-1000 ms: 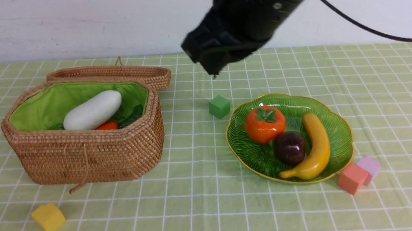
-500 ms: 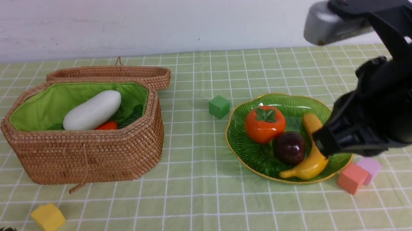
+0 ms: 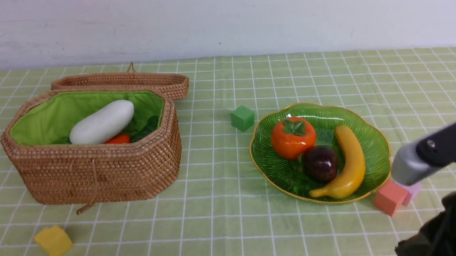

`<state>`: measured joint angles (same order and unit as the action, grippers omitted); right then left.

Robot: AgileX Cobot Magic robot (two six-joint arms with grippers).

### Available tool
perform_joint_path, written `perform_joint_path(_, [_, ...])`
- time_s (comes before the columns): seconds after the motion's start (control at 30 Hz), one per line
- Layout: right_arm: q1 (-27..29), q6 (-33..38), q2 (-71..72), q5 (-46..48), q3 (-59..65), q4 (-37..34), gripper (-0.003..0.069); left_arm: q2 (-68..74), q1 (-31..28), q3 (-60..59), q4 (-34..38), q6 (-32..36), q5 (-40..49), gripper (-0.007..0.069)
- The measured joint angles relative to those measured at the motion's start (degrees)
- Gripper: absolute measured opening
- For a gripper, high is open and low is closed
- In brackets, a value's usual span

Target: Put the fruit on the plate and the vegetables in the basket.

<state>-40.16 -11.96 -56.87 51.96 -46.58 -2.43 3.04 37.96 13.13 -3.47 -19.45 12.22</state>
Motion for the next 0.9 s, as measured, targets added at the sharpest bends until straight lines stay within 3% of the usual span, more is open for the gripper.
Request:
perform_joint_path(0.37, [-0.39, 0.0, 0.29, 3.97, 1.02, 0.28, 0.0017, 0.0, 0.0, 0.0, 0.0, 0.0, 0.0, -0.0006])
perform_joint_path(0.53, [0.45, 0.0, 2.64, 2.64, 1.67, 5.32, 0.0015, 0.0, 0.0, 0.0, 0.0, 0.0, 0.0, -0.0002])
perform_joint_path(0.6, [3.31, 0.0, 4.49, -0.86, 2.95, 6.57, 0.0003, 0.0, 0.0, 0.0, 0.0, 0.13, 0.0, 0.0])
perform_joint_path(0.77, [16.85, 0.78, 18.98, -21.99, 17.5, 6.66, -0.0018, 0.0, 0.0, 0.0, -0.21, 0.19, 0.07, 0.0005])
perform_joint_path(0.9, [27.17, 1.32, 35.46, -34.2, 34.23, 9.48, -0.0018, 0.0, 0.0, 0.0, -0.43, 0.19, 0.07, 0.0008])
